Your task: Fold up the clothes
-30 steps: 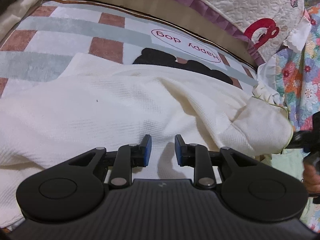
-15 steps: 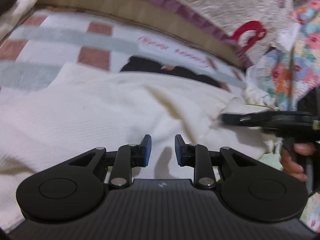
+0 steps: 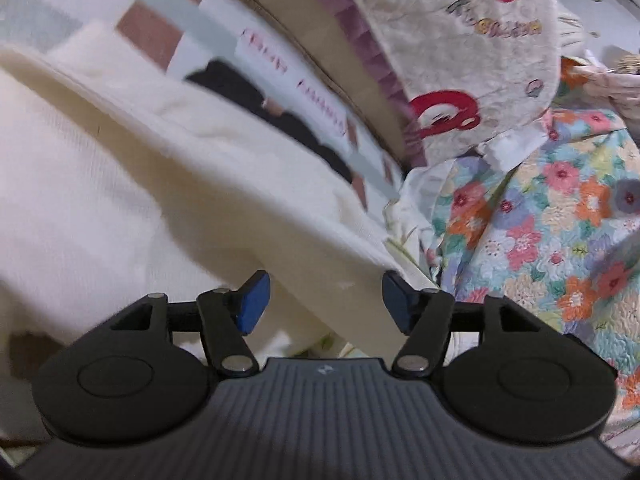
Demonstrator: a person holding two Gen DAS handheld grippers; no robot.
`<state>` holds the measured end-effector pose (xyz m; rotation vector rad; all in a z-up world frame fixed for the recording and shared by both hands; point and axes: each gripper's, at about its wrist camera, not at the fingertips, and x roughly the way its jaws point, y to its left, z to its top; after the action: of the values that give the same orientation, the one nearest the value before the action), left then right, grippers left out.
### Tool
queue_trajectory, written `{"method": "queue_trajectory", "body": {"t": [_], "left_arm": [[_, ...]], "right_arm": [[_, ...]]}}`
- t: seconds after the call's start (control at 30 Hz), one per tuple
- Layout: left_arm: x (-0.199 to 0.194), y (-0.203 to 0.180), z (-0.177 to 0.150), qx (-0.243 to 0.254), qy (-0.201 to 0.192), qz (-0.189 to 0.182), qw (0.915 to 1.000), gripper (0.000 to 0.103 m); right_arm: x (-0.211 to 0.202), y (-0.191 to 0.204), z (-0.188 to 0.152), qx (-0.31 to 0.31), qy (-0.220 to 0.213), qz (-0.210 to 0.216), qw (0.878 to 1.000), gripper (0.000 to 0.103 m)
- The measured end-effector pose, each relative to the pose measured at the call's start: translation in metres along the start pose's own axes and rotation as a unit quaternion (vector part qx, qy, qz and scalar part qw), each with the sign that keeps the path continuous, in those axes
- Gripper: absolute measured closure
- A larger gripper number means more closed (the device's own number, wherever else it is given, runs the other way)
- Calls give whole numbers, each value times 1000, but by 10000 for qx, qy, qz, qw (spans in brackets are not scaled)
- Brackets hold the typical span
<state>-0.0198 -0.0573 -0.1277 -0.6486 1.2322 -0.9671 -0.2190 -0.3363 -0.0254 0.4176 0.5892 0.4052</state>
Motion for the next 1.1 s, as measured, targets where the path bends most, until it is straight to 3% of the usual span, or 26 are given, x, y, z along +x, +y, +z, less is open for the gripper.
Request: {"method": "queue_trajectory", "body": {"t": [0.1,0.23,0.33,0.43,0.5,0.57,0.67,0.73,0.77,0.8,0.87,0.93,1.03,1.1], "left_arm": [[6,-2,-11,-376,110,-346,9986,42],[-5,-14,-21,-349,-118,-765,9964,34],[-3,-16,-25,-298,-100,-341,9989,31],[3,-12,-25,-283,-138,245,9992,31],[6,-10,-22,-194,-183,587,9979,31],[9,-10,-20,-40,-185,809,9965,31],[11,-11,-23,33,-57,739,9972,33],[13,-9,-25,25,33,628,9980,44],[14,-9,-26,62,31,675,9977,76],[12,-14,-26,279,-88,960,9950,101],[2,-30,-25,901,-530,1521,9828,101],[-15,-52,-24,1640,-1185,1839,9619,101],[-31,-58,-18,1718,-1620,1689,9569,101],[-31,-54,-16,1693,-1652,1765,9555,101]], "right_arm": [[-4,1,-4,-218,128,-110,9996,97],[0,3,-6,-377,288,-106,9988,97],[6,3,-18,-389,934,274,9945,96],[28,-2,-36,-434,1936,338,9795,93],[35,-10,-46,-441,1992,108,9789,93],[33,-22,-48,-135,1750,121,9844,95],[24,-26,-41,42,1406,281,9897,96],[21,-24,-36,57,1290,398,9908,96],[20,-23,-35,65,1255,507,9908,96],[19,-22,-33,64,1258,596,9902,96],[18,-19,-29,-5,1391,638,9882,96],[10,-21,-21,-196,1411,170,9897,93],[-14,-47,-6,59,1007,-734,9922,83],[-31,-69,0,375,603,-1380,9879,68]]}}
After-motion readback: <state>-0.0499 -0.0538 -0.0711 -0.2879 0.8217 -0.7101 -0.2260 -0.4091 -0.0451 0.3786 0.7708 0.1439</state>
